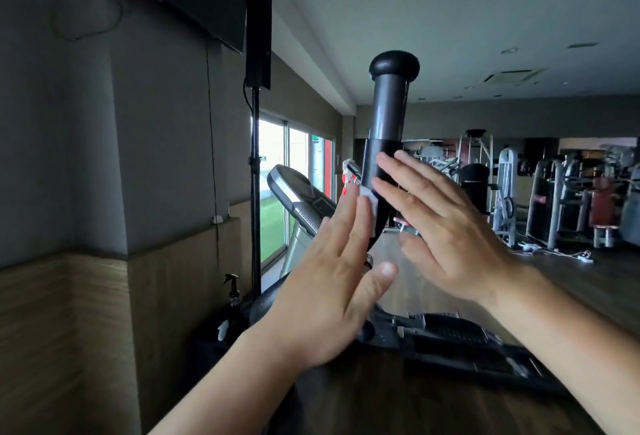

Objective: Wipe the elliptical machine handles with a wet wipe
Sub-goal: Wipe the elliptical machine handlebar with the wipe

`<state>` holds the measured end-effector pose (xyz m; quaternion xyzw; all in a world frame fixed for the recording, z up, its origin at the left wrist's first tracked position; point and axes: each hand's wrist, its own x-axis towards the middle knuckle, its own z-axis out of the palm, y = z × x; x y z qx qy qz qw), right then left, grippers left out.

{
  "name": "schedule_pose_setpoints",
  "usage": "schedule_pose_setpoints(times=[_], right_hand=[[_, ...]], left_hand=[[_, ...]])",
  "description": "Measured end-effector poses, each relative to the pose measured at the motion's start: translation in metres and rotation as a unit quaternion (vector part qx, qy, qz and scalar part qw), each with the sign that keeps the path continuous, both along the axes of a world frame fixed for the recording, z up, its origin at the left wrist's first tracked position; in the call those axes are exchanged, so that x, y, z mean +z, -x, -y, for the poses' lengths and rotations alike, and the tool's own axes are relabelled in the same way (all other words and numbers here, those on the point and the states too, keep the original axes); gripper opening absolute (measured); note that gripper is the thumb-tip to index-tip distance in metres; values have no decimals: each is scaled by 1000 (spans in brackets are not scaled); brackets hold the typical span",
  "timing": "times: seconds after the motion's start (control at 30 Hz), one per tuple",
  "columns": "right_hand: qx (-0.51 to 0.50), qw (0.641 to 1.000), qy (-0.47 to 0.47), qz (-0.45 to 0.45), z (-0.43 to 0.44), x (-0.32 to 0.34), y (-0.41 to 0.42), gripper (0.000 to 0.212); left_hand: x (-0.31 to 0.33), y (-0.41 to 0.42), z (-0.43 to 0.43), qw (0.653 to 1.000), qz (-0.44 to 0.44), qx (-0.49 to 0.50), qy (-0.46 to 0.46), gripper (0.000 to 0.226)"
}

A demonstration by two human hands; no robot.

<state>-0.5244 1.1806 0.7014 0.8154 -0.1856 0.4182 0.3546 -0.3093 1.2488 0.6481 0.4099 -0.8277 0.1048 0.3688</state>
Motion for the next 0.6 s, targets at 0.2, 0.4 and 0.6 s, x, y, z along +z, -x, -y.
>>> schedule_pose_setpoints(times=[0.2,0.4,0.6], right_hand=[[13,1000,7,-15,4,-2,2,59],[17,1000,14,-14,8,-3,5,56],[18,999,43,-6,-1,-1,-3,57]], left_hand=[[-30,10,17,986,46,100,126,79],[-46,7,11,987,45,125,86,79],[-20,-5,17,998,-11,65,11,78]])
